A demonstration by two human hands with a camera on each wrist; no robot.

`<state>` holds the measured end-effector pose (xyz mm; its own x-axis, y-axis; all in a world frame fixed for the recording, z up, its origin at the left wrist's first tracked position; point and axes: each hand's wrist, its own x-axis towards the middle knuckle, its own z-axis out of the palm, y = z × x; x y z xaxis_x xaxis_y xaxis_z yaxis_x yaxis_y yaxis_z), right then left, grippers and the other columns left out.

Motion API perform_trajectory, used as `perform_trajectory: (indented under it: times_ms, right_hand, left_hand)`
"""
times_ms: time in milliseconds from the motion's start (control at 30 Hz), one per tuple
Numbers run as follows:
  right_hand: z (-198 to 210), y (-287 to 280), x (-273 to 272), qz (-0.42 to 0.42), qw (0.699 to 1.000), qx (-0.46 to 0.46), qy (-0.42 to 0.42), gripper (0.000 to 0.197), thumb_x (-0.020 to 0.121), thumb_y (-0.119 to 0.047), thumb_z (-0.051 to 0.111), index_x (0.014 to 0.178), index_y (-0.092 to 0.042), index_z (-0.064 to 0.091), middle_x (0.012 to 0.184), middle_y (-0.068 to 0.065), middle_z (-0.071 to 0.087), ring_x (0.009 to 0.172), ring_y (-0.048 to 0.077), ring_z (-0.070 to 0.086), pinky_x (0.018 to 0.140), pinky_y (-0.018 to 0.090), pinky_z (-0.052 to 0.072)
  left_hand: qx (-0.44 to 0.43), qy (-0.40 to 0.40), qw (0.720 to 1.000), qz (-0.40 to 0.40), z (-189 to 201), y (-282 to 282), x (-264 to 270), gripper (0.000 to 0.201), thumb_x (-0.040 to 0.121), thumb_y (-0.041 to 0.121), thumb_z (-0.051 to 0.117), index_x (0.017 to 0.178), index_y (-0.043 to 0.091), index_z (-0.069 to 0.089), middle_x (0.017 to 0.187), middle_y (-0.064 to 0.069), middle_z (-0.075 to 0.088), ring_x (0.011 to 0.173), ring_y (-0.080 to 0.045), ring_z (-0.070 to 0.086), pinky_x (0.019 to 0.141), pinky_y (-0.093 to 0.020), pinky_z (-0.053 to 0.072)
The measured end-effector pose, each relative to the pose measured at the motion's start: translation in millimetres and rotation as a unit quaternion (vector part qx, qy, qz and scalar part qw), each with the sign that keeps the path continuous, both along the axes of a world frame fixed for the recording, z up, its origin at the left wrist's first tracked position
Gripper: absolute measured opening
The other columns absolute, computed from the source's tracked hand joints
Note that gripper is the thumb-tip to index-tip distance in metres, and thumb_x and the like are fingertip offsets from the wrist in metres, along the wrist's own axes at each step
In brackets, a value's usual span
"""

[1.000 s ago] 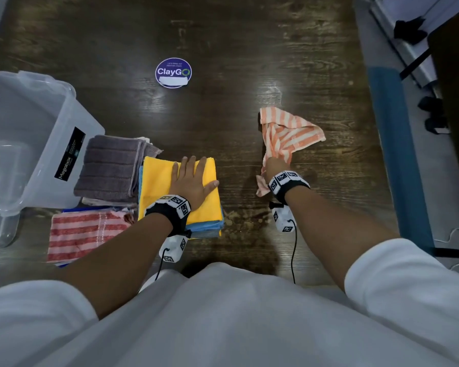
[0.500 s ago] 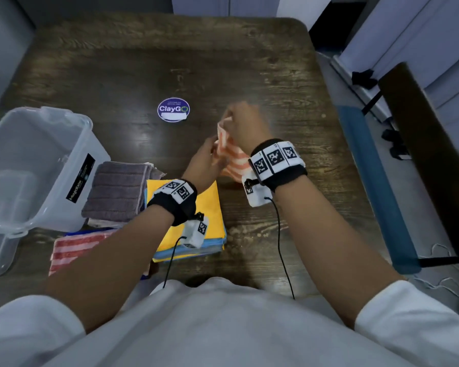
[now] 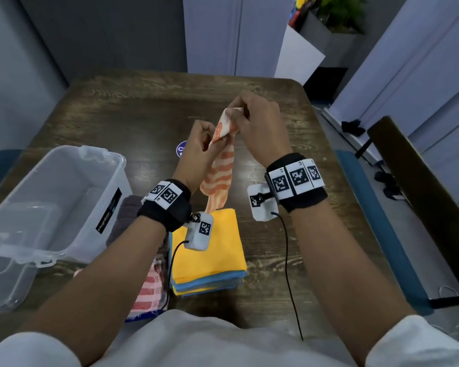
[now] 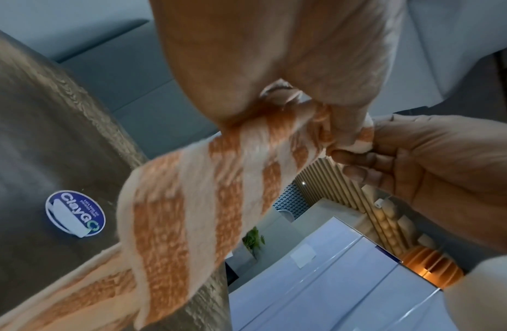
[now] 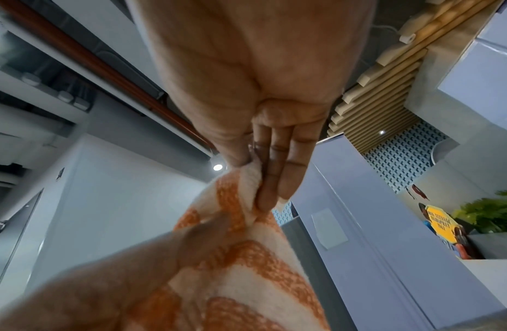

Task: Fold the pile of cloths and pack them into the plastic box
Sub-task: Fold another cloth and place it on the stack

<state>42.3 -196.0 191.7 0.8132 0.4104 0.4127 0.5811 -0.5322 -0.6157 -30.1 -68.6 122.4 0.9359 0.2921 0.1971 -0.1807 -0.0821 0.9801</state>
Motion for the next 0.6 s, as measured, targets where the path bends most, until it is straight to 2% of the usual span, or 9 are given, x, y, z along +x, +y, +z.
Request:
perform_trajectory:
  times_ms: [67,100,167,233,300,400,467,533,600]
  right_hand:
    - [9,7,-2,-0.010,0.999,0.016,-0.026,0.008,0.097,-0.030,0.059,0.089,-0.030,0.060,0.084,-0.016,0.064,0.081,0.009,0.063,0.076,0.042,0.056]
    - [14,9,-2,-0.017,0.999,0.026,-0.043,0.007,0.098,-0.028,0.059,0.091,-0.028,0.061,0.089,-0.014,0.063,0.083,0.008,0.061,0.076,0.038,0.054]
    - [24,11,1,-0.036,0.996,0.046,-0.073,0.006,0.098,-0.022,0.060,0.096,-0.019,0.064,0.102,-0.008,0.057,0.089,0.008,0.056,0.078,0.029,0.048]
    - [31,11,5,-0.055,0.992,0.073,-0.089,0.006,0.097,-0.017,0.060,0.096,-0.013,0.064,0.107,-0.002,0.054,0.092,0.010,0.054,0.077,0.028,0.047]
    - [36,9,6,-0.048,0.991,0.102,-0.076,0.007,0.099,-0.017,0.057,0.092,-0.017,0.059,0.096,-0.006,0.056,0.083,0.006,0.054,0.072,0.024,0.047]
    - [39,10,-2,-0.006,0.992,0.124,-0.035,0.011,0.101,-0.020,0.056,0.090,-0.021,0.053,0.081,-0.014,0.058,0.074,-0.004,0.054,0.065,0.010,0.040]
    - [39,14,-8,0.020,0.991,0.133,-0.022,0.009,0.100,-0.021,0.057,0.092,-0.020,0.055,0.082,-0.014,0.058,0.075,-0.002,0.054,0.067,0.012,0.040]
    - [41,16,-10,0.040,0.984,0.172,0.001,0.009,0.100,-0.022,0.059,0.092,-0.020,0.057,0.079,-0.016,0.057,0.073,-0.003,0.053,0.068,0.014,0.042]
    - [44,15,-9,0.055,0.973,0.221,0.022,0.011,0.100,-0.023,0.060,0.090,-0.021,0.057,0.076,-0.017,0.055,0.070,-0.004,0.051,0.067,0.016,0.041]
  left_hand:
    - [0.028,-0.006,1.000,0.008,8,10,-3,0.035,0.088,0.035,0.068,0.112,0.017,0.050,0.114,-0.017,0.064,0.102,-0.026,0.066,0.090,-0.045,0.056]
    - [0.041,-0.010,0.999,0.013,12,15,-4,0.035,0.088,0.029,0.071,0.113,0.016,0.050,0.114,-0.016,0.064,0.102,-0.027,0.066,0.090,-0.046,0.056]
    - [0.060,-0.010,0.998,0.015,18,25,-6,0.033,0.088,0.018,0.075,0.110,0.016,0.051,0.106,-0.013,0.066,0.093,-0.022,0.066,0.085,-0.045,0.056]
    - [0.065,0.003,0.998,0.007,23,35,-8,0.032,0.085,0.020,0.080,0.105,0.019,0.055,0.097,-0.002,0.067,0.087,-0.014,0.066,0.079,-0.039,0.057]
    - [0.058,0.014,0.998,-0.011,32,41,-12,0.029,0.085,0.028,0.080,0.103,0.020,0.059,0.093,0.005,0.068,0.086,-0.013,0.068,0.078,-0.033,0.058]
    - [0.099,-0.005,0.995,-0.016,50,40,-13,0.019,0.096,0.032,0.067,0.092,0.014,0.061,0.082,0.004,0.063,0.075,-0.011,0.062,0.068,-0.026,0.052]
    - [0.110,-0.012,0.994,0.008,61,41,-9,0.026,0.100,0.029,0.061,0.088,0.006,0.060,0.081,-0.003,0.061,0.073,-0.015,0.059,0.069,-0.032,0.050]
    - [0.100,-0.015,0.994,0.040,69,46,-7,0.028,0.101,0.029,0.058,0.095,0.002,0.058,0.086,-0.005,0.062,0.077,-0.018,0.060,0.073,-0.038,0.051]
    - [0.100,-0.041,0.992,0.068,81,51,-9,0.021,0.102,0.027,0.056,0.094,0.008,0.057,0.085,-0.002,0.061,0.076,-0.015,0.058,0.072,-0.035,0.049]
